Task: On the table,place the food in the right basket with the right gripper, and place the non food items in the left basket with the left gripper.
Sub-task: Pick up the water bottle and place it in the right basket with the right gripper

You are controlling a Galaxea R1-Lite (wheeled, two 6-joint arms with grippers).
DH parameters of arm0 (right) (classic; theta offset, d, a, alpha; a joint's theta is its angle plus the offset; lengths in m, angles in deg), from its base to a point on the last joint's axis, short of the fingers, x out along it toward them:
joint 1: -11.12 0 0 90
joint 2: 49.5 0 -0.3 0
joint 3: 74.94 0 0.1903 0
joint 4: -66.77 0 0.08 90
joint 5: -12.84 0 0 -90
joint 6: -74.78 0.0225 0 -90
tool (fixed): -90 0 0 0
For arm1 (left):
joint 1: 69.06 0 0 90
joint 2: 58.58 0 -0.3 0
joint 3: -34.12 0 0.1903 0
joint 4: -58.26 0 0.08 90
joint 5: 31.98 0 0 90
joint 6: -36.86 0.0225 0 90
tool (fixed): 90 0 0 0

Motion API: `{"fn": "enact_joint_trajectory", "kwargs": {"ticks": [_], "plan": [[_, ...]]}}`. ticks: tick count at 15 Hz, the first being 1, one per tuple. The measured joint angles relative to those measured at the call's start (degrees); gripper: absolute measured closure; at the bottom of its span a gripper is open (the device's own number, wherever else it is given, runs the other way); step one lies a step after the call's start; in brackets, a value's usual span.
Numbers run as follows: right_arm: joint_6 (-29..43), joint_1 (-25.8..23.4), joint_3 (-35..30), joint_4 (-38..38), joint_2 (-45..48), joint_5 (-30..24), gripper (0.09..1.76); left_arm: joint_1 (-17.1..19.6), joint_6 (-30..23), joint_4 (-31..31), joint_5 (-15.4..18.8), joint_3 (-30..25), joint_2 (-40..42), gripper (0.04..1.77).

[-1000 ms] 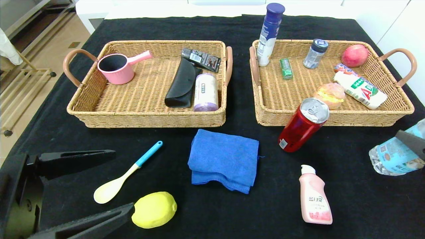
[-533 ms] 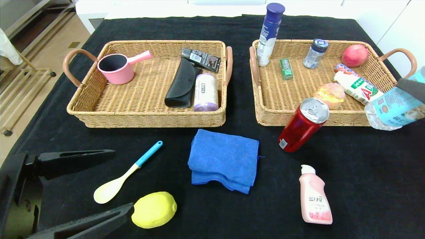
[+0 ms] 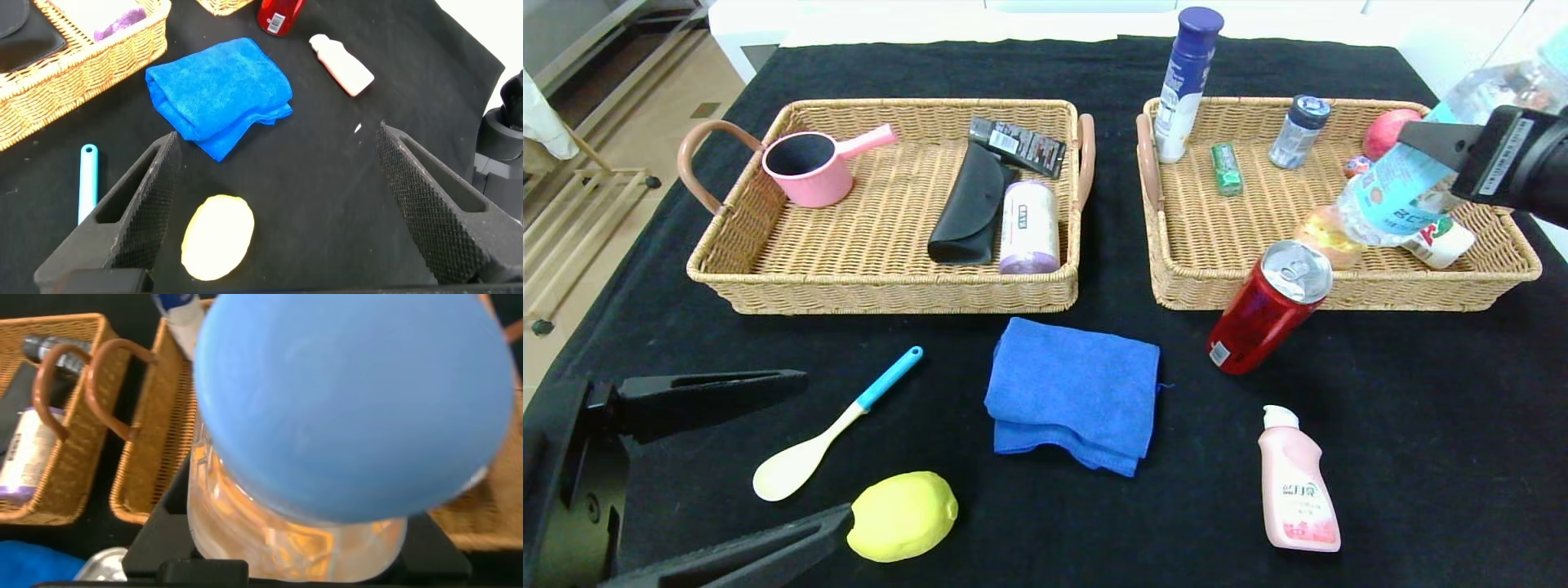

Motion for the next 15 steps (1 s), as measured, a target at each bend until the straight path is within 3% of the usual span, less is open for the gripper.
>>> {"fn": "enact_joint_trajectory", "kwargs": {"ticks": [15], "plan": [[-0.1, 0.4, 8.7, 13.2, -18.7, -0.5, 0.89, 0.0, 0.3, 0.0, 0.0, -0.3, 0.2, 0.09]]}}
